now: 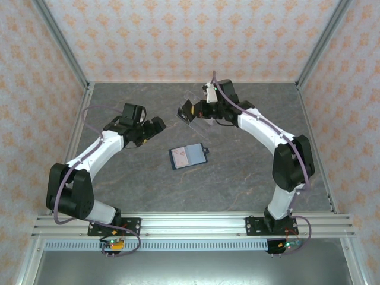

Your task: Take the credit cards out of the card holder

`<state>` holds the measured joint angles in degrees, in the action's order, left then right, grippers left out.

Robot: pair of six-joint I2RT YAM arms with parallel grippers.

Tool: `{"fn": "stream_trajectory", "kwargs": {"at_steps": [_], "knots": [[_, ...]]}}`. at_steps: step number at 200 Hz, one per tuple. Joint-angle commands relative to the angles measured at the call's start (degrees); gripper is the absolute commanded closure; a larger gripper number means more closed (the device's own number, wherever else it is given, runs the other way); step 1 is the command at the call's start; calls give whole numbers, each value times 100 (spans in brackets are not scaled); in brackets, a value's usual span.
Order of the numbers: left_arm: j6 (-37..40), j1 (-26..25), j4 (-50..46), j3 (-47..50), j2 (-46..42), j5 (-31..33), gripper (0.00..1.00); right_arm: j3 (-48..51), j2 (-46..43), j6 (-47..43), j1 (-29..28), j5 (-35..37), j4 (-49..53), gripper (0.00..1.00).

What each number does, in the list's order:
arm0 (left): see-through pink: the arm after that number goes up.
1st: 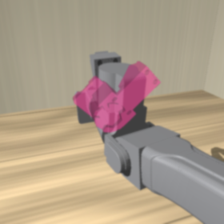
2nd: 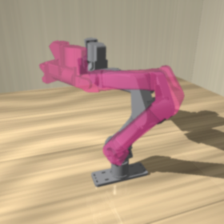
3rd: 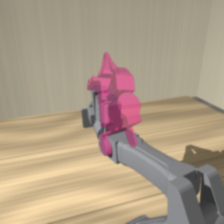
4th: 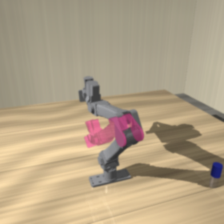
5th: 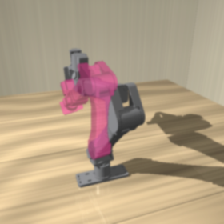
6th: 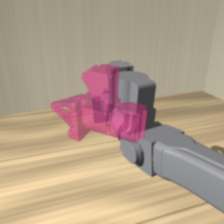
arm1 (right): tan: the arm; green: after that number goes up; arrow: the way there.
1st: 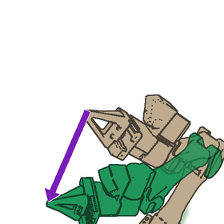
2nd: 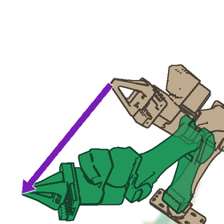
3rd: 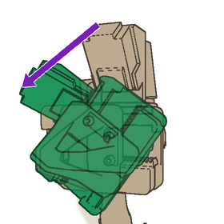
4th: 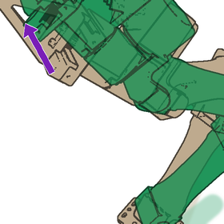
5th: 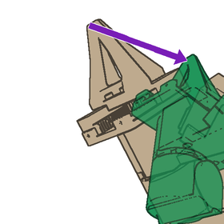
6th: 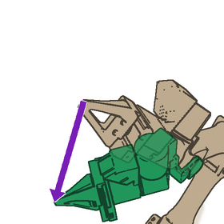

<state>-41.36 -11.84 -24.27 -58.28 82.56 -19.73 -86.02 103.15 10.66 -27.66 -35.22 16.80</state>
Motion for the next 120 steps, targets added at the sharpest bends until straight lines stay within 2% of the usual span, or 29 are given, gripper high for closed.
{"fn": "stream_trajectory", "kwargs": {"at_steps": [1,46,120], "knots": [[234,84,-428,132,-233,770,0,-543,407,-1503,-210,887,505,100],[296,131,-673,150,-260,875,0,-1718,1416,-2952,-473,1467,853,100],[245,131,-613,126,-35,676,0,-2067,2294,-3488,-521,2004,227,100]]}}
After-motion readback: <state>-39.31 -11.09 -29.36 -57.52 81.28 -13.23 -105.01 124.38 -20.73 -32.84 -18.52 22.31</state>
